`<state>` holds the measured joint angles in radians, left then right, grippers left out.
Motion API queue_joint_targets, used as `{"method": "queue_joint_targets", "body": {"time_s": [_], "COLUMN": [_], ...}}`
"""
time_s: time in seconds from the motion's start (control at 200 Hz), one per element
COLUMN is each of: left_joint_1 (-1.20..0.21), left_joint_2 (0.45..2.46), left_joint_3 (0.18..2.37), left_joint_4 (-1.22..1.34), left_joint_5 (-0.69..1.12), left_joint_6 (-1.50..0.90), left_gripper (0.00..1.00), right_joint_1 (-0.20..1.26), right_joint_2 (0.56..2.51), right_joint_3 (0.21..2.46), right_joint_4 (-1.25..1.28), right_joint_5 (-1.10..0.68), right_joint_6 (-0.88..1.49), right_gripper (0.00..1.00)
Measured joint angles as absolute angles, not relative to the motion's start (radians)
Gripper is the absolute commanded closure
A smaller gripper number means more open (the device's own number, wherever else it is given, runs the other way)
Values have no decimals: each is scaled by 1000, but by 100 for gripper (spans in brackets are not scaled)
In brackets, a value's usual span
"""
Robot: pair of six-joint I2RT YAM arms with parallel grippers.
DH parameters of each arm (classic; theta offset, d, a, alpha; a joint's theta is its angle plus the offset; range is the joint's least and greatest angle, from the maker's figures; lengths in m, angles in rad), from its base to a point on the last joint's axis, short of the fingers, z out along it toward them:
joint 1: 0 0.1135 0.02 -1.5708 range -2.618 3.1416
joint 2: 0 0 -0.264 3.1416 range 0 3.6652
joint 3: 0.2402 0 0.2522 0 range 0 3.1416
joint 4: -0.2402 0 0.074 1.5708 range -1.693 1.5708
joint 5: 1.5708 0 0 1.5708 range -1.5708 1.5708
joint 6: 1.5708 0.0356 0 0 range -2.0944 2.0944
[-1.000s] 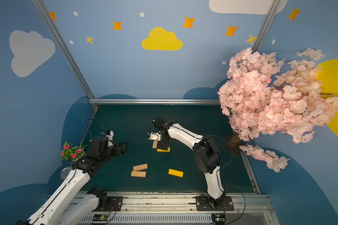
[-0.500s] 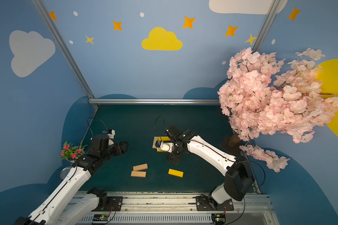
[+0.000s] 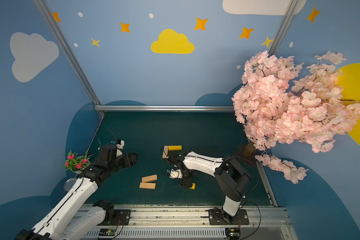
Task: Assemble the number 6 with building blocks
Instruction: Pick up the building block from the center of the board.
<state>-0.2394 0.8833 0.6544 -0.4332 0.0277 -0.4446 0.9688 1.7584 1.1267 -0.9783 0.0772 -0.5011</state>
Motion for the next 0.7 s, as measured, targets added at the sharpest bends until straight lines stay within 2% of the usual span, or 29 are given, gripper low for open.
{"method": "queue_joint_targets", "body": {"time_s": [0.3, 0.461, 0.526, 0.566, 0.626, 0.656, 0.701], "left_joint_1": [-239, -239, -239, -239, -239, -239, -239], "left_joint_2": [872, 872, 872, 872, 868, 865, 862], "left_joint_3": [653, 653, 653, 652, 648, 644, 640], "left_joint_4": [-434, -435, -435, -435, -435, -435, -438], "left_joint_5": [27, 27, 27, 27, 25, 25, 24], "left_joint_6": [-444, -444, -444, -444, -444, -444, -445], "left_gripper": [17, 17, 17, 17, 18, 17, 17], "right_joint_1": [986, 986, 986, 986, 986, 987, 988], "right_joint_2": [1814, 1820, 1820, 1821, 1821, 1821, 1819], "right_joint_3": [1126, 1122, 1122, 1122, 1122, 1122, 1124], "right_joint_4": [-924, -916, -915, -915, -924, -924, -926], "right_joint_5": [86, 105, 113, 117, 121, 128, 140], "right_joint_6": [-448, -425, -421, -416, -406, -400, -381], "right_gripper": [40, 50, 59, 67, 87, 100, 100]}}
